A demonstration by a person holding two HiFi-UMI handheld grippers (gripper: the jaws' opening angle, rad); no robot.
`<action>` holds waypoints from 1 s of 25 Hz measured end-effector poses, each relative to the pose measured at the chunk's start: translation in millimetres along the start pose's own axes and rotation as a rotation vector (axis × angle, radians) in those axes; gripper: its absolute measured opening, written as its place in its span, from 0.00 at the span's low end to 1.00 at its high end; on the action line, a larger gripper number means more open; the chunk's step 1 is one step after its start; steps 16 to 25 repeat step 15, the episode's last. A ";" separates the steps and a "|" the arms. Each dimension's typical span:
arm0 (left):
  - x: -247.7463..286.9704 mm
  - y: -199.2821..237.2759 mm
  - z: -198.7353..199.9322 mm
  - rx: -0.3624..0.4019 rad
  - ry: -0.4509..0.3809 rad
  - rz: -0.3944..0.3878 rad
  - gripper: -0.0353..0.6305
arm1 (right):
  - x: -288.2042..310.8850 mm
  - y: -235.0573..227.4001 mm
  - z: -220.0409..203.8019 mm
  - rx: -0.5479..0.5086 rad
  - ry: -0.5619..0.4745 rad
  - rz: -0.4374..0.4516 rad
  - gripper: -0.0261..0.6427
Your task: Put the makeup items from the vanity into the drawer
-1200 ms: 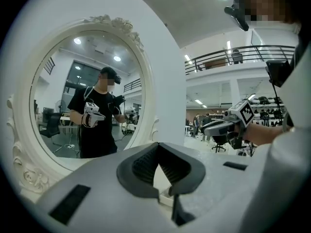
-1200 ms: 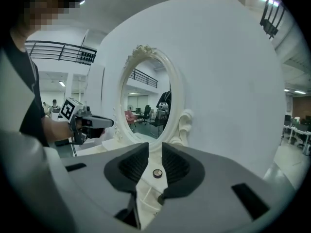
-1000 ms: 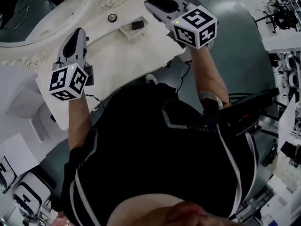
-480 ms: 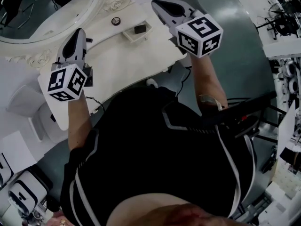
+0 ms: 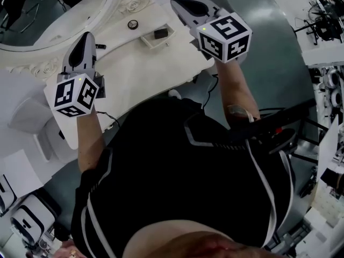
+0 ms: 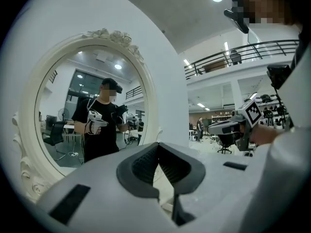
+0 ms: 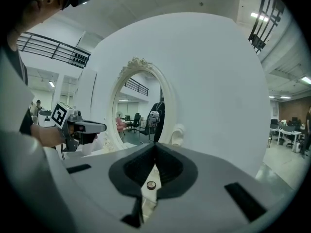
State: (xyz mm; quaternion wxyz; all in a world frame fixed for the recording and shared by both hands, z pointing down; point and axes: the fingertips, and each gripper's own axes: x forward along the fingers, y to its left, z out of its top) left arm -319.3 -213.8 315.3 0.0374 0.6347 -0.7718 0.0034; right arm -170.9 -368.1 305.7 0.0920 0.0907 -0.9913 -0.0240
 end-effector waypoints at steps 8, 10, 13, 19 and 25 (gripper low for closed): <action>8.6 5.7 1.3 0.016 -0.009 0.018 0.06 | 10.3 -7.1 -0.4 -0.002 0.000 -0.007 0.05; 11.2 8.2 1.6 0.017 -0.013 0.028 0.06 | 12.5 -9.7 -0.3 -0.001 -0.001 -0.007 0.05; 15.2 9.6 2.1 -0.033 -0.019 0.024 0.06 | 16.1 -13.8 -2.3 0.003 0.006 -0.003 0.05; 17.8 10.0 3.5 -0.071 -0.027 0.020 0.06 | 19.3 -16.7 -4.8 0.007 0.013 0.004 0.05; 17.8 10.0 3.5 -0.071 -0.027 0.020 0.06 | 19.3 -16.7 -4.8 0.007 0.013 0.004 0.05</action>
